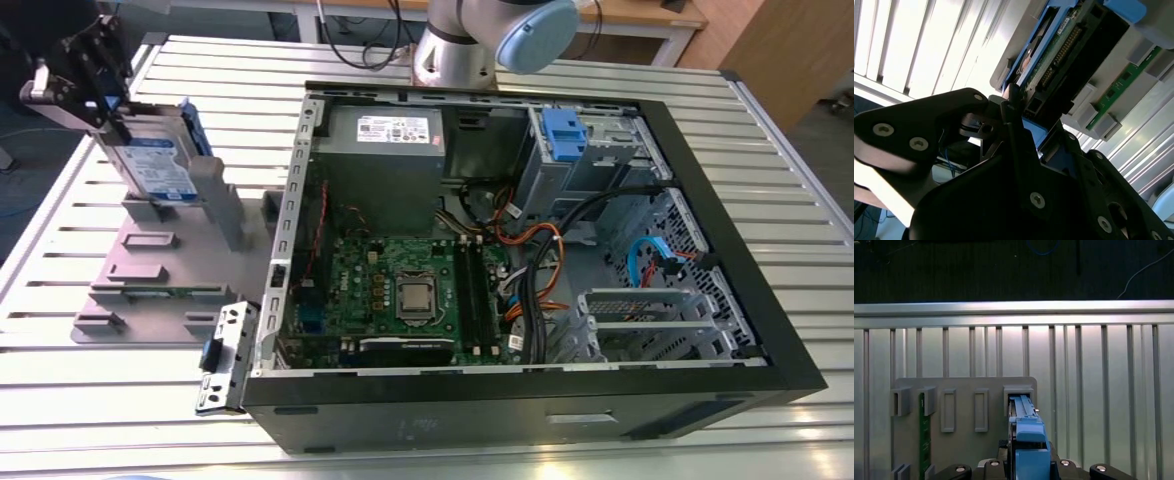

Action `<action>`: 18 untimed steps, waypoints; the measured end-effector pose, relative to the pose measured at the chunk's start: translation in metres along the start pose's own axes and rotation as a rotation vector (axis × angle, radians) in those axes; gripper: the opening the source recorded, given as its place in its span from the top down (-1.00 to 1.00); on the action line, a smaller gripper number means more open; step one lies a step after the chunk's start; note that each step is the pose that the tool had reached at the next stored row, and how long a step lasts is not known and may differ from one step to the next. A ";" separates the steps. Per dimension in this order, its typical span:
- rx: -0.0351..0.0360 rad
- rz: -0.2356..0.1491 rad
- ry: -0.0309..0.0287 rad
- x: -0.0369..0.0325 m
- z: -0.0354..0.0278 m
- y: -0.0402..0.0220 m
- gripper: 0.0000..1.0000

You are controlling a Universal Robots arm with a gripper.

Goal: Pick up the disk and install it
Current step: 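Pick up the disk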

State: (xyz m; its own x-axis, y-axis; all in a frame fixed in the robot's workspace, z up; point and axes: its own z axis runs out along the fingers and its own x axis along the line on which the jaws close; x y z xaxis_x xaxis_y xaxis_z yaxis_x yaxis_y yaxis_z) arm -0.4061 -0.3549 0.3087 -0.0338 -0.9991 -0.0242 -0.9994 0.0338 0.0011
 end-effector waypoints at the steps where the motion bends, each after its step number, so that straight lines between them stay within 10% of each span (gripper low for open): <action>1: 0.0000 0.000 0.0000 0.0000 -0.0004 0.0000 0.27; 18: 0.0000 0.000 0.0000 -0.0001 -0.0058 0.0000 0.27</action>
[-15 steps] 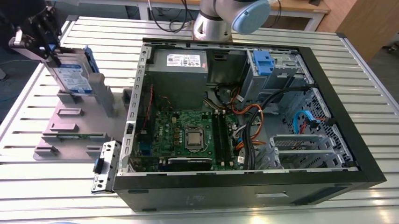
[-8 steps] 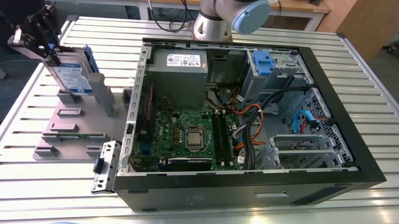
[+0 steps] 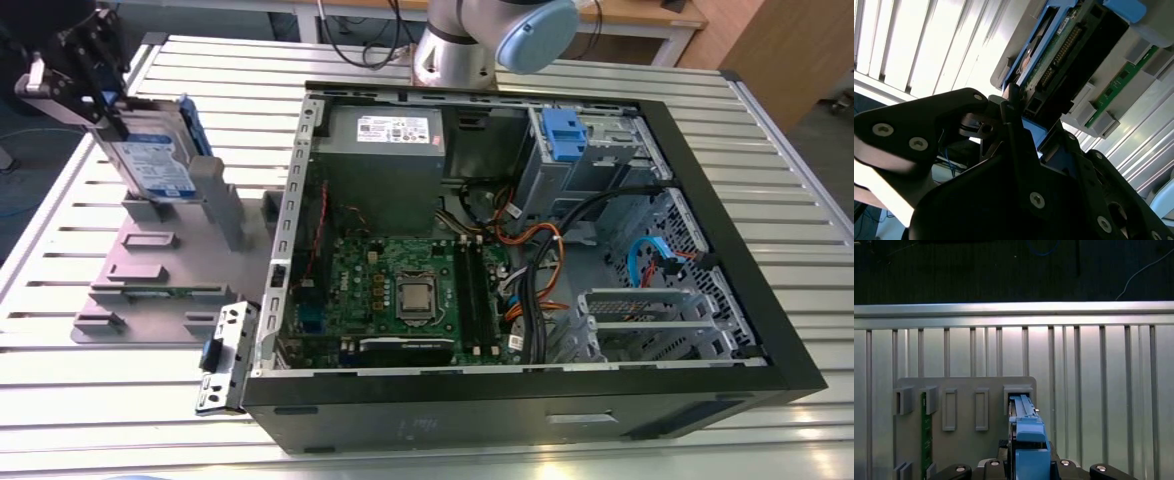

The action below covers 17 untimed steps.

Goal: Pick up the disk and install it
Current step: 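Pick up the disk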

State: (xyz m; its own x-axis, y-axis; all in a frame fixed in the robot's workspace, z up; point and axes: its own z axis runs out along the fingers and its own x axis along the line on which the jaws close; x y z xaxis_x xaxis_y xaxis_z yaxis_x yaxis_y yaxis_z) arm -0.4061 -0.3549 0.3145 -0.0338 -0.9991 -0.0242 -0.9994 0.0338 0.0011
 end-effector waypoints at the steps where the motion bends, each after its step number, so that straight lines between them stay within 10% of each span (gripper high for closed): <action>1: 0.0000 0.000 0.0000 0.0000 -0.0003 0.0000 0.27; 17: 0.0000 0.000 0.0000 -0.0001 -0.0044 0.0000 0.27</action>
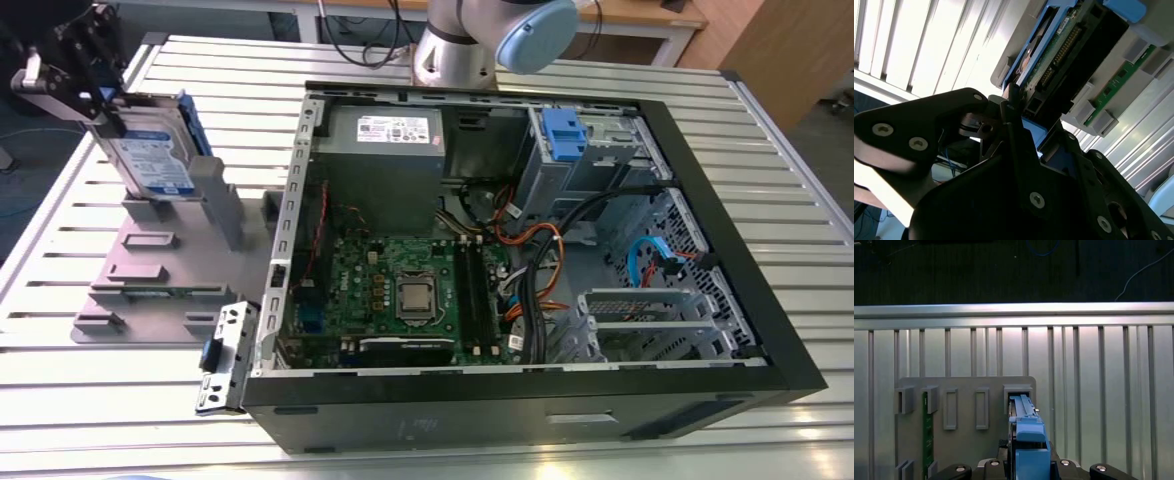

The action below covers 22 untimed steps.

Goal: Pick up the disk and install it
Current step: 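Pick up the disk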

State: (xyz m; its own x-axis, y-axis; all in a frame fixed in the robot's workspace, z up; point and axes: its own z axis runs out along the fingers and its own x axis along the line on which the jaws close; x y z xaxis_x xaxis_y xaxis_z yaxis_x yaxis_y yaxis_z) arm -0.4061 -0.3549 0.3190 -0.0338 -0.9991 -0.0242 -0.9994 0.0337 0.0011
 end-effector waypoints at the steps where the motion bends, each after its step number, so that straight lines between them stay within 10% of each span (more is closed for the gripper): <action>1: 0.0001 0.000 0.0000 0.0000 -0.0002 0.0000 0.27; 22: 0.0001 0.000 0.0000 -0.0001 -0.0052 0.0000 0.27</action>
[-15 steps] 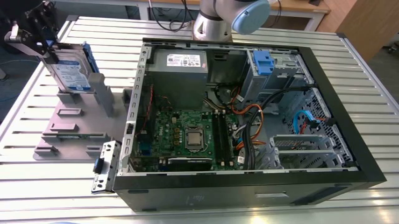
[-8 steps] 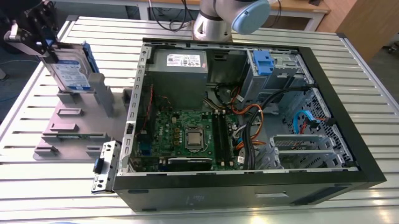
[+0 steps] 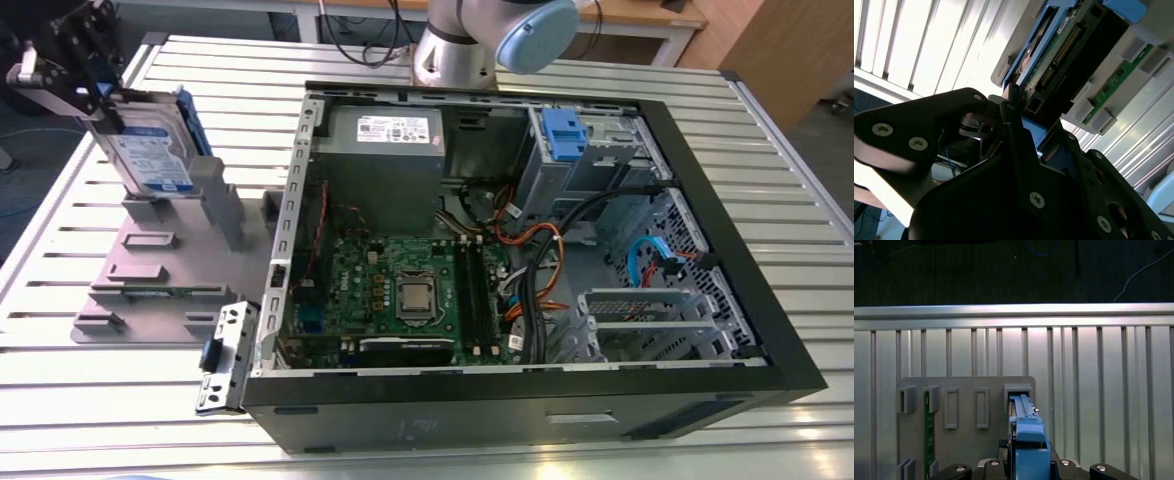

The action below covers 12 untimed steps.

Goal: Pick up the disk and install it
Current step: 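Pick up the disk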

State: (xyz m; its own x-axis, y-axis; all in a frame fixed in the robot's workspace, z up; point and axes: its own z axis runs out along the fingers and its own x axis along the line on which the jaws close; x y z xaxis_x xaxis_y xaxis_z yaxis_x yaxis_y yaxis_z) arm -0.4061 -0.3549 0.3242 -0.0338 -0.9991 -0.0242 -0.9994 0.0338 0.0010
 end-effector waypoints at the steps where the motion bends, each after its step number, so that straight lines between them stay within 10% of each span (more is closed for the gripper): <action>1: 0.0000 0.000 0.0000 0.0000 -0.0003 0.0000 0.27; 12: -0.0001 0.000 0.0001 -0.0002 -0.0099 0.0000 0.27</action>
State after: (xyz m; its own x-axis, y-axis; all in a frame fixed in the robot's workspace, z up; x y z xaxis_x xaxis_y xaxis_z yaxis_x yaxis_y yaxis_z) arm -0.4061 -0.3549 0.3340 -0.0338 -0.9991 -0.0241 -0.9994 0.0337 0.0011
